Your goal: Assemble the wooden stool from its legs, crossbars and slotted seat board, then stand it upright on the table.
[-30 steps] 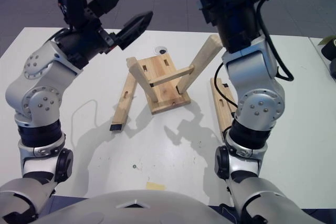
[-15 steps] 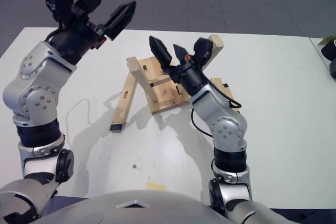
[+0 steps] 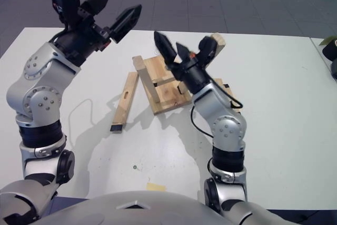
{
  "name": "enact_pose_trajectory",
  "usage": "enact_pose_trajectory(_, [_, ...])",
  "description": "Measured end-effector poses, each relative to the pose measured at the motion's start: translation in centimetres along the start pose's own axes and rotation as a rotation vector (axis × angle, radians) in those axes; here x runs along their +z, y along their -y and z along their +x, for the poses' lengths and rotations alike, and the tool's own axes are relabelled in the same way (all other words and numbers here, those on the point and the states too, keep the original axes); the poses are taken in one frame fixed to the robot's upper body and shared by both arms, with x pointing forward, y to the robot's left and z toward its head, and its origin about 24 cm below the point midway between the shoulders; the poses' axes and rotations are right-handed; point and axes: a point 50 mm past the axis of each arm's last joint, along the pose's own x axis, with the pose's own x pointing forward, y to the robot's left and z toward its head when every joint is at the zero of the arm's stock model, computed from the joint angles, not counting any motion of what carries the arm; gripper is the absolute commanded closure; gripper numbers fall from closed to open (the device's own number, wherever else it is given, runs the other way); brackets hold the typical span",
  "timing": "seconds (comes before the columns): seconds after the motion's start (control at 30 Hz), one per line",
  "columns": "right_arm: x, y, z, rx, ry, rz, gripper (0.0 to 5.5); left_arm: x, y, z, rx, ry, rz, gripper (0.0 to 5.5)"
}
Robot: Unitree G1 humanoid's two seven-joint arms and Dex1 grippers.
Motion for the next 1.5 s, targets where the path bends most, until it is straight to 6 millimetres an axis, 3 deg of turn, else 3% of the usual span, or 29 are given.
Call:
enact_pose_trajectory(0.13, [6.2, -3.6, 0.9, 0.191, 0.239, -0.007, 0.1, 0.0, 0.0, 0.0, 0.002, 0.002, -0.003, 0.11])
enact_pose_trajectory(0.3, [11.9, -5.4, 0.8, 0.232, 0.406, -0.136, 0.1, -0.1, 0.2, 0.2, 0.008, -0.001, 0.047, 0.11])
enact_pose_trajectory(0.37, [13.2, -5.7, 0.7, 0.237, 0.44, -0.166, 0.1, -0.3, 0.8, 0.3, -0.021, -0.013, 0.075, 0.11])
enact_pose_trajectory(0.47, [13.6, -5.0, 1.0, 0.211, 0.434, -0.173, 0.1, -0.7, 1.8, 0.1, -0.088, -0.027, 0.08, 0.11])
enact_pose_trajectory(0.57, [12.4, -3.1, 1.3, 0.144, 0.385, -0.144, 0.1, -0.6, 2.3, -0.2, -0.133, -0.027, 0.095, 0.11])
enact_pose_trajectory(0.63, [9.8, 0.0, 1.8, 0.023, 0.289, -0.097, 0.1, -0.5, 2.6, -0.3, -0.156, -0.027, 0.103, 0.11])
enact_pose_trajectory(0.67, [7.4, 2.2, 1.9, -0.067, 0.195, -0.088, 0.1, -0.8, 2.5, -0.3, -0.149, -0.037, 0.101, 0.11])
enact_pose_trajectory(0.7, [6.1, 2.9, 1.8, -0.085, 0.161, -0.097, 0.1, -1.2, 2.3, -0.3, -0.137, -0.054, 0.105, 0.11])
enact_pose_trajectory(0.77, [5.0, 2.5, 2.2, -0.058, 0.106, -0.184, 0.1, -2.7, 1.6, -0.6, -0.098, -0.115, 0.103, 0.11])
enact_pose_trajectory(0.93, [4.5, 2.2, 2.1, -0.034, 0.117, -0.203, 0.1, -2.9, 1.5, -0.7, -0.084, -0.099, 0.11, 0.11])
enact_pose_trajectory(1.27, [6.6, 1.1, 1.9, -0.019, 0.206, -0.101, 0.1, -2.4, 1.1, -0.2, -0.039, -0.06, 0.094, 0.11])
enact_pose_trajectory(1.37, [10.8, -2.5, 1.9, 0.126, 0.361, -0.104, 0.1, 0.8, 0.9, 0.3, -0.031, 0.053, 0.128, 0.11])
enact_pose_trajectory(1.5, [13.6, -5.3, 1.1, 0.239, 0.475, -0.099, 0.1, 5.4, 1.5, 0.6, -0.052, 0.209, 0.162, 0.11])
